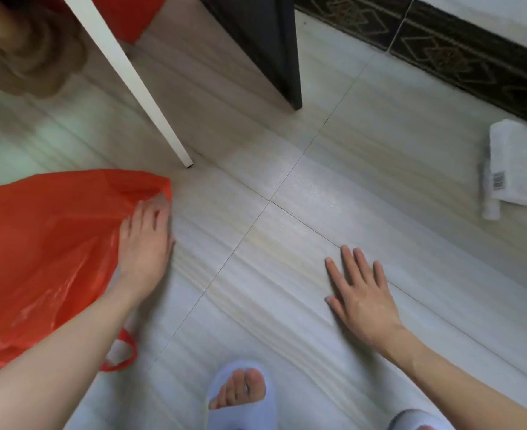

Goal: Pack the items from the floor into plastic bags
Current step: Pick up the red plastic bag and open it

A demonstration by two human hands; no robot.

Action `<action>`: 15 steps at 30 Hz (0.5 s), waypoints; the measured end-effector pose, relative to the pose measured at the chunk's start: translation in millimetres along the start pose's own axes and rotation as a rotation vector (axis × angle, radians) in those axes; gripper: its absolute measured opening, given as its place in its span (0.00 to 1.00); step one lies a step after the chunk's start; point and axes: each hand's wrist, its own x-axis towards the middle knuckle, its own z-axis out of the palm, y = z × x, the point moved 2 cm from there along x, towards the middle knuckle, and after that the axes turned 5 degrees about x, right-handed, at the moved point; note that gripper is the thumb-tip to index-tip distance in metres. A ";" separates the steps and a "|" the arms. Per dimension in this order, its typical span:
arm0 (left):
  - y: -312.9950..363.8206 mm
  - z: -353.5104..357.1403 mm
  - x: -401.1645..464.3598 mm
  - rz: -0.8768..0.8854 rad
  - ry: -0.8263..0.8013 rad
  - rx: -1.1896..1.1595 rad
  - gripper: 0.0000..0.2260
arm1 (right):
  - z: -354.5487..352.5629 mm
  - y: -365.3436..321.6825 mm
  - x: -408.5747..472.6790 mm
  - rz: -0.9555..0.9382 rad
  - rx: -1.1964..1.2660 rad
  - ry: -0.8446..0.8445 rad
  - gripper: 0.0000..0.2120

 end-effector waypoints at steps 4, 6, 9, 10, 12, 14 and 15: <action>-4.3 8.2 7.6 -0.168 0.027 0.015 0.12 | 2.0 7.0 -0.7 -0.063 -0.029 -0.043 0.30; -4.0 4.2 3.7 -0.117 0.015 0.059 0.10 | -10.1 11.2 -7.3 -0.068 -0.020 -0.108 0.36; -7.6 -12.6 -1.0 -0.025 -0.033 0.076 0.12 | -28.1 12.7 -24.9 -0.037 0.021 -0.116 0.38; -9.4 -15.5 -1.2 -0.012 -0.067 0.070 0.15 | -36.1 10.8 -30.6 -0.057 0.007 -0.085 0.35; -11.1 -13.1 -4.5 0.024 -0.197 0.041 0.22 | -50.0 9.9 -40.7 -0.100 -0.051 0.060 0.22; -6.0 -8.2 -11.0 -0.001 -0.349 0.027 0.24 | -60.7 7.9 -45.2 -0.065 -0.095 0.072 0.22; -1.5 -6.8 -17.0 0.001 -0.356 0.023 0.21 | -65.1 7.3 -49.8 -0.056 -0.117 0.086 0.21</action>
